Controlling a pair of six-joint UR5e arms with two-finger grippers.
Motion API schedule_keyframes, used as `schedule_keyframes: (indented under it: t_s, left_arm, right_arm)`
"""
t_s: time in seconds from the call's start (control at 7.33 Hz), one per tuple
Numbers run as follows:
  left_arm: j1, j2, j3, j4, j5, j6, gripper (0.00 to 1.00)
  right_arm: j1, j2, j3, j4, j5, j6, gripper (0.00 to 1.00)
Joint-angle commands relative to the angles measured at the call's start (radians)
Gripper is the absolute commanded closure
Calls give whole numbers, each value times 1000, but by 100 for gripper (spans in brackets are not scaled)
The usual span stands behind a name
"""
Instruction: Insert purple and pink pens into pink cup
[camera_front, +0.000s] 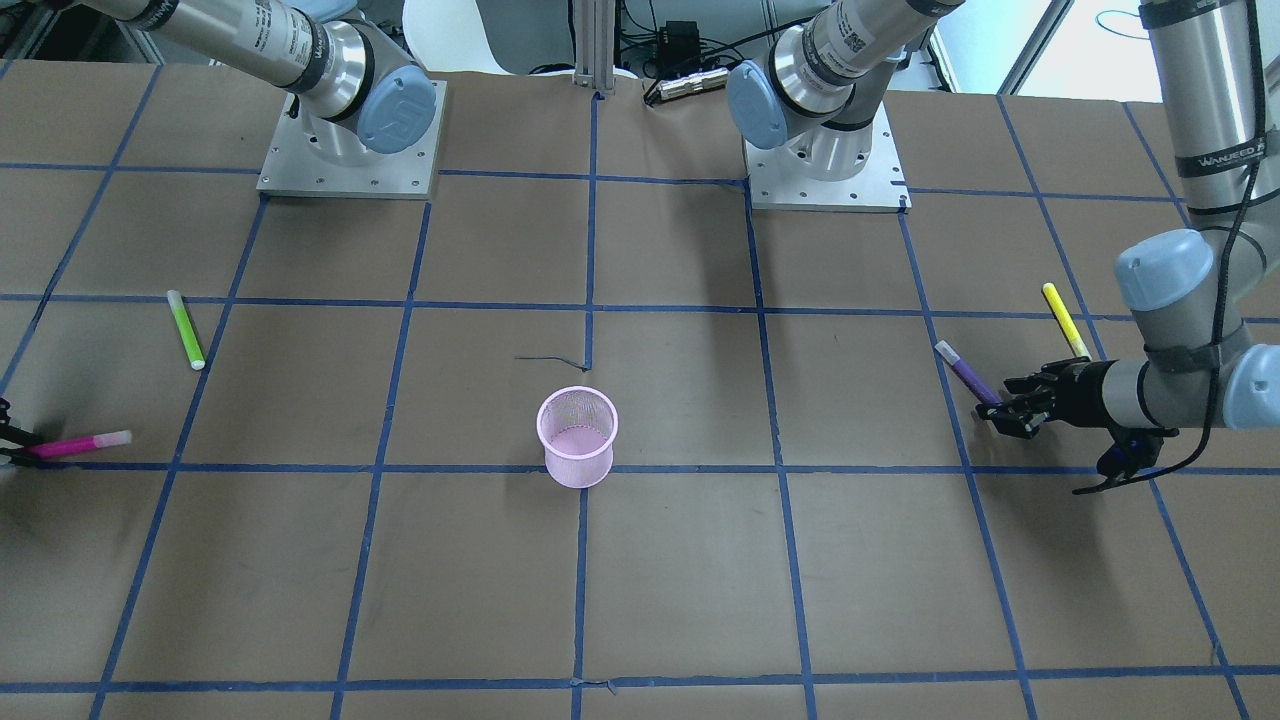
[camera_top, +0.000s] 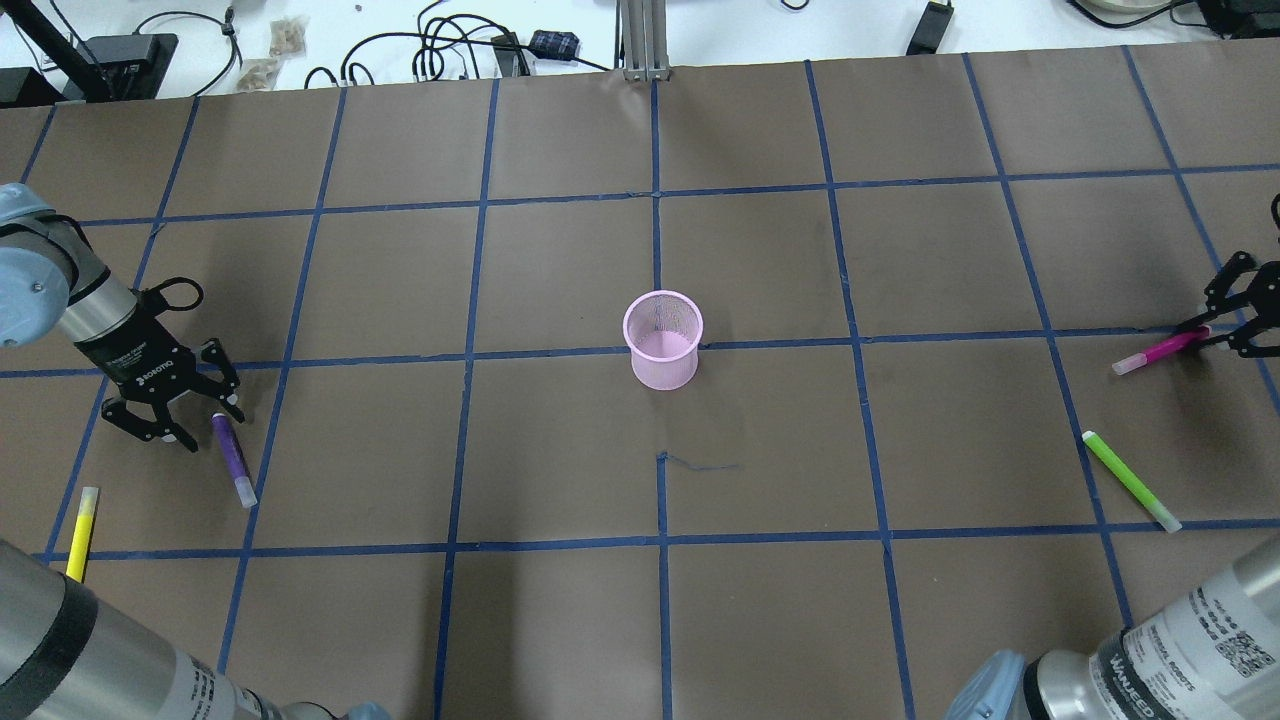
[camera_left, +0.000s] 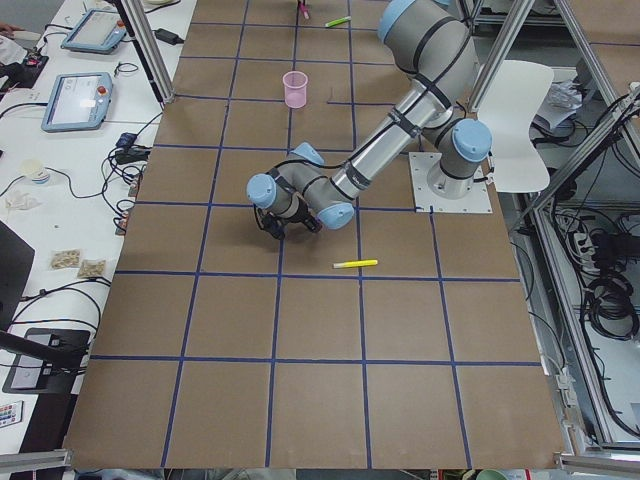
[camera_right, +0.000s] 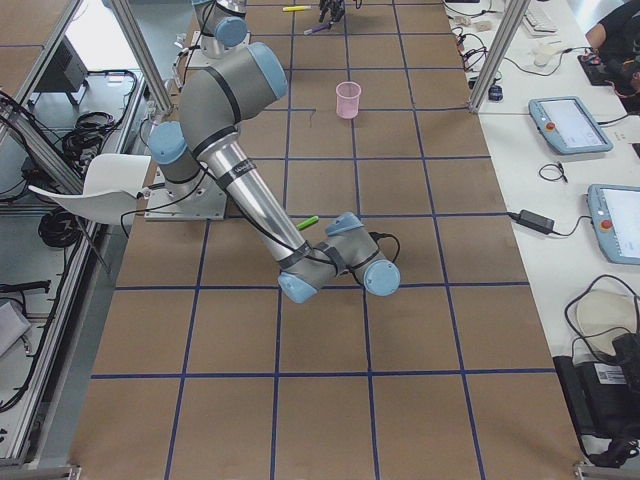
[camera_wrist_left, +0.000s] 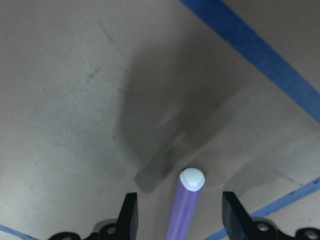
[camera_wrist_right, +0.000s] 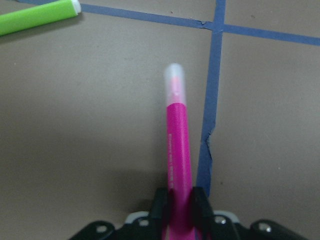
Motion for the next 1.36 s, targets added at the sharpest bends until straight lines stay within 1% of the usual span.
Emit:
schedule_keyframes:
  t_s: [0.0,0.14,0.27,0.41,0.55,0.68,0.82,0.95,1.09,1.23]
  left_arm:
    - [1,0,2,0,-6,1,66]
    - [1,0,2,1,-7,7,92]
    - [1,0,2,3,-4,30,100]
    - [1,0,3,1,-4,44,100]
    - [1,6,11,1,-7,46,100]
    - [1,26,12,1,-10,46,100]
    - [1,37,20,1,-21,47,100]
    - [1,42,41,-8,-21,47,100]
    - [-1,48,57,-14,-19,49,100]
    - [-3,54,58,-14,-22,59,100]
  right_arm:
    - [6,-35,-6,24,-2,19,100]
    - [18,-95,-3,56,-1,87,100]
    - [68,-159,-4,113,-2,173,99]
    - [130,-235,-1,144,-2,288,98]
    - [212,-306,2,162,-22,435,98]
    - [319,-368,0,165,-48,599,97]
    - [434,-409,-1,155,-101,763,97]
    - [549,-419,-9,135,-141,912,96]
    - [648,-419,-16,80,-208,1039,97]
    - [752,-419,-30,67,-285,1177,97]
